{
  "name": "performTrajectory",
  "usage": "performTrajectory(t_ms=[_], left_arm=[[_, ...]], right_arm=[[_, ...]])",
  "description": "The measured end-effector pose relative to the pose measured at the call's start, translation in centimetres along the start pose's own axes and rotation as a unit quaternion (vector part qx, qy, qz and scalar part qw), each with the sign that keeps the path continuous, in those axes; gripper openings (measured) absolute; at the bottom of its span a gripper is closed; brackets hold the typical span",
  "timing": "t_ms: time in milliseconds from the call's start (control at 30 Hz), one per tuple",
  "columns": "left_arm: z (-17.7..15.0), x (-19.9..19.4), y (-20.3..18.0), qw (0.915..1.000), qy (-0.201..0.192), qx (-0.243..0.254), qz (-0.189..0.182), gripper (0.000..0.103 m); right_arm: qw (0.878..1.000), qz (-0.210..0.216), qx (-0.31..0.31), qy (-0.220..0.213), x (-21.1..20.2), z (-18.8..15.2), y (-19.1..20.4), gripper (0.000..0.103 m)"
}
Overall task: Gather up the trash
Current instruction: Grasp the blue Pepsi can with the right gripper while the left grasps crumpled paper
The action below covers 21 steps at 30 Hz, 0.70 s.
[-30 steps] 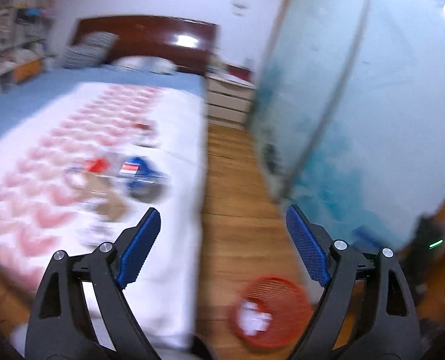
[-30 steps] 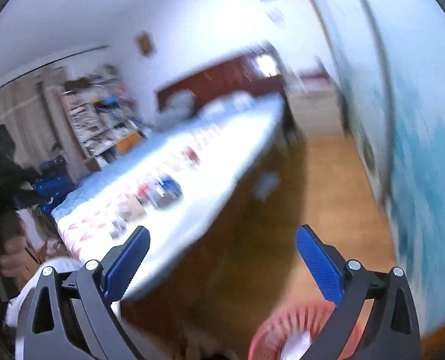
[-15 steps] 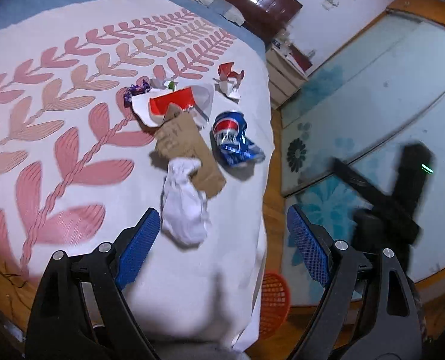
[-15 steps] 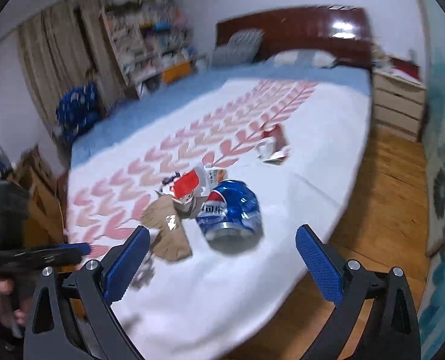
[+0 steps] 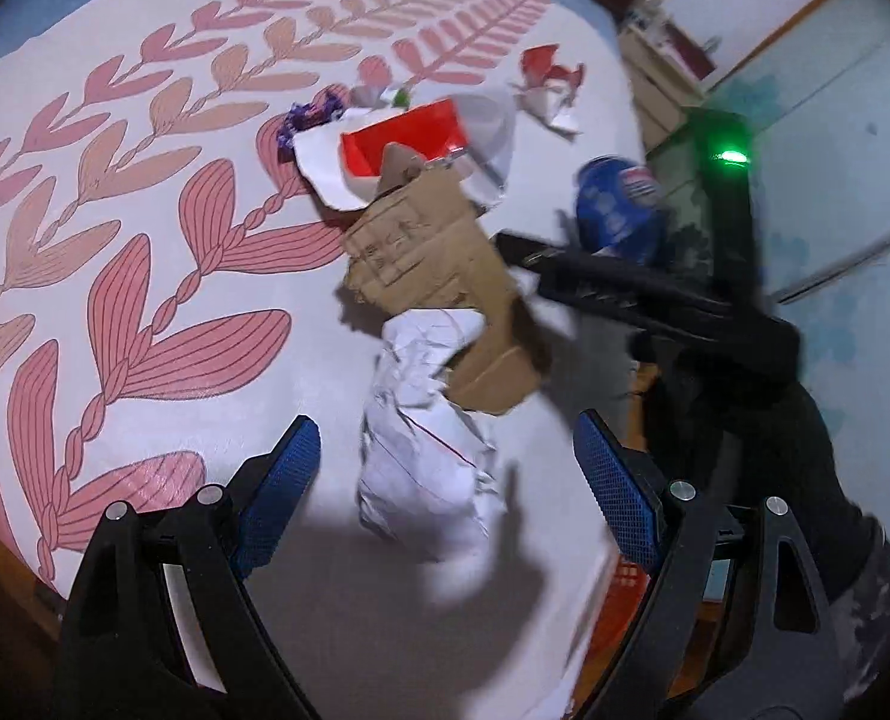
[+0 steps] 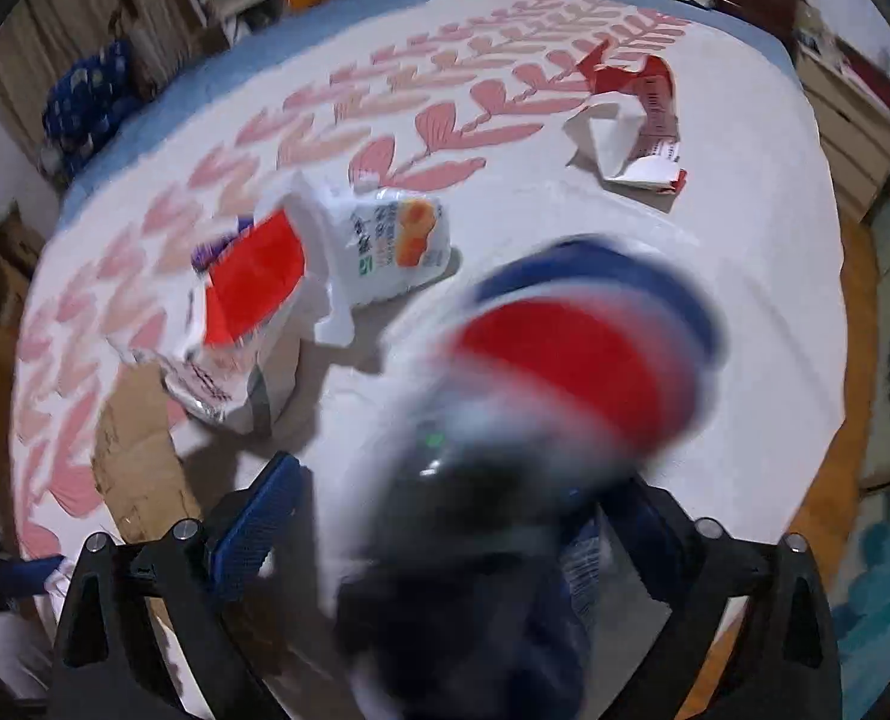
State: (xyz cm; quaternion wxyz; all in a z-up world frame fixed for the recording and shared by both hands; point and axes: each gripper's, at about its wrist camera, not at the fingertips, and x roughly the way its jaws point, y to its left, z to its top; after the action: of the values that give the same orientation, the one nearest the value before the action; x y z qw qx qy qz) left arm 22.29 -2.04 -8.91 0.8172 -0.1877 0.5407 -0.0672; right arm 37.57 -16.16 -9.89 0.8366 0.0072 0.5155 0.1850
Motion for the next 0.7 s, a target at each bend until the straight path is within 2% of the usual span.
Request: performTrajectory(t_ms=[67, 167, 267, 333, 367, 400, 433, 467, 600, 700], left_arm=[[0.1, 0.4, 0.8, 0.9998, 0.005, -0.017, 0.001, 0.086], [0.2, 0.8, 1.6, 0.9992, 0.013, -0.038, -0.006, 0.086], [0.0, 0.9, 1.4, 0.9994, 0.017, -0.03, 0.004, 0.086], [0.0, 1.3, 1.0, 0.9994, 0.022, -0.022, 0.015, 0.085], [0.1, 1.3, 1.0, 0.9994, 0.021, -0.02, 0.019, 0.084], [0.1, 1.3, 0.9, 0.9994, 0.018, -0.016, 0.026, 0.069], [0.2, 1.4, 0.8, 0.9992, 0.018, -0.012, 0.034, 0.041], [0.3, 1.5, 0.8, 0.999, 0.02, -0.011, 0.039, 0.034], [0.3, 1.4, 0.8, 0.9995, 0.019, -0.009, 0.023, 0.029], [0.2, -0.3, 1.0, 0.9995, -0.02, -0.015, 0.02, 0.027]], right_arm=[[1.0, 0.02, 0.016, -0.012, -0.5, -0.2, -0.9, 0.074], [0.999, 0.021, 0.02, -0.014, -1.2, -0.2, -1.6, 0.057], [0.999, 0.022, 0.025, -0.009, -1.5, -0.2, -2.1, 0.055], [0.999, 0.021, 0.022, -0.012, -1.9, -0.2, -2.1, 0.035], [0.999, 0.027, 0.023, -0.018, -2.6, -0.3, -2.1, 0.035], [0.999, 0.028, 0.022, -0.025, -3.0, -0.4, -2.1, 0.034], [0.999, 0.029, 0.018, -0.029, -3.5, -0.4, -1.9, 0.034], [0.999, 0.031, 0.015, -0.028, -3.8, -0.4, -1.7, 0.034], [0.999, 0.036, 0.008, -0.032, -5.5, -0.6, -1.2, 0.034], [0.997, 0.052, 0.013, -0.049, -7.7, -1.1, -1.1, 0.034]])
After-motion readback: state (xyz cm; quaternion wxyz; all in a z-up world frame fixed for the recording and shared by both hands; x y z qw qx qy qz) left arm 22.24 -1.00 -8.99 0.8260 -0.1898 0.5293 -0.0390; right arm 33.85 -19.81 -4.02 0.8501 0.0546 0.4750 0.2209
